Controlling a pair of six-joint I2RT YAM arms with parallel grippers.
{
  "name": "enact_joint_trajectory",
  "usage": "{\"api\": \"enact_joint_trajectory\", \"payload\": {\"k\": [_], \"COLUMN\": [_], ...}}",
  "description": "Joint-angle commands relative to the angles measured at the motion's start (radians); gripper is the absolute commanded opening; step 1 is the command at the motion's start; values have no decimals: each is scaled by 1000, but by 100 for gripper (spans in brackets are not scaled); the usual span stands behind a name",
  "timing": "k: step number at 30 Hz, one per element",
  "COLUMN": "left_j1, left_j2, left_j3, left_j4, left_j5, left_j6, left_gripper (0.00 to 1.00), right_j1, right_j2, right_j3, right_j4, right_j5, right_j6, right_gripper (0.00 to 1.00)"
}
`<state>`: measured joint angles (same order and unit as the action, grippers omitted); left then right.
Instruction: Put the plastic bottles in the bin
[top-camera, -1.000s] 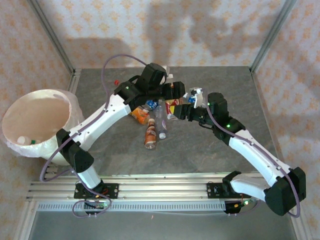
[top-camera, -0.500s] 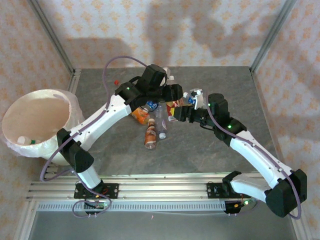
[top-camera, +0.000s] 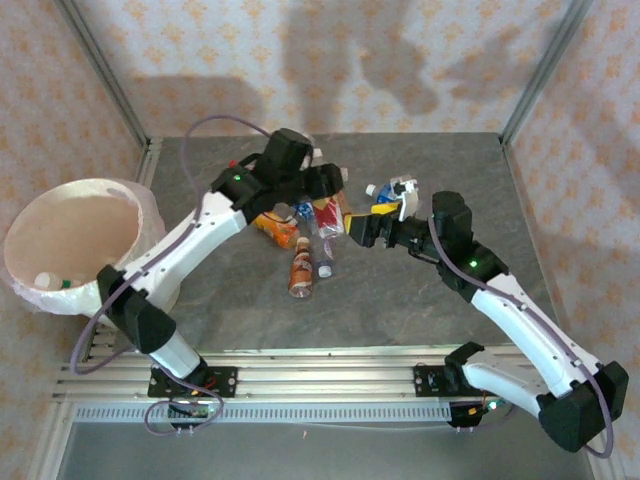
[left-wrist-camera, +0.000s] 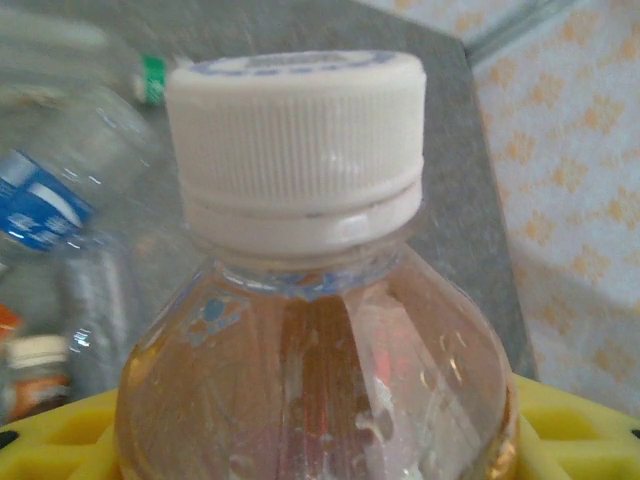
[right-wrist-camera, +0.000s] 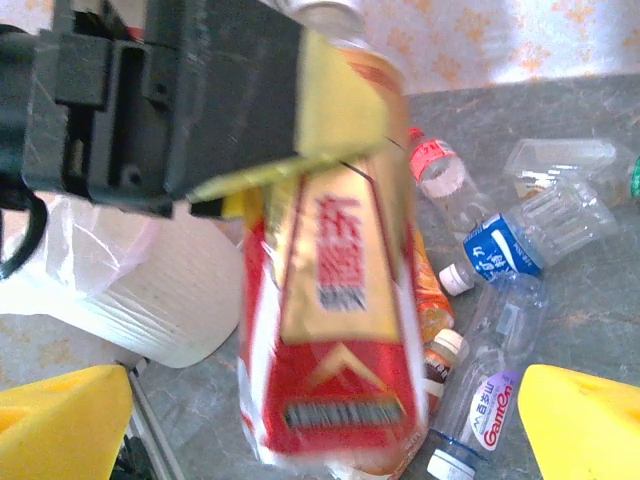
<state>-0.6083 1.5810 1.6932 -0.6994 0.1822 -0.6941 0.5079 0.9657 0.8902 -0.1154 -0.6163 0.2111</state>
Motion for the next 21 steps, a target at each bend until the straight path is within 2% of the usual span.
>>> {"api": "enact_joint_trajectory", "payload": {"k": [1,8,11,17,19,21], "left_j1": [26,114,174,271,331,424], "left_j2": [-164,-391,-452,-400,-390,-388], "left_j3": [37,136,170,328,307,266], "left_j4": [-110,-380,-422,-532,-521,-504], "left_j5": [-238,-678,-803,-955,-957,-888], "left_j6": [86,239,304,374,382,375], "left_gripper": [55,55,54,53,52,52], "right_j1": [6,6,6,7,7,6], "right_j2": [-36,-36,-26,-15,-15,-13], "right_j3": [26,11,15,9,8,3], "right_j4": [26,53,52,58,61,73], "right_j5": [56,117,131,135,144,150], "right_j6": [-31,-47,-42,-29,-24,-24], "right_gripper": [99,99,99,99,99,99]}}
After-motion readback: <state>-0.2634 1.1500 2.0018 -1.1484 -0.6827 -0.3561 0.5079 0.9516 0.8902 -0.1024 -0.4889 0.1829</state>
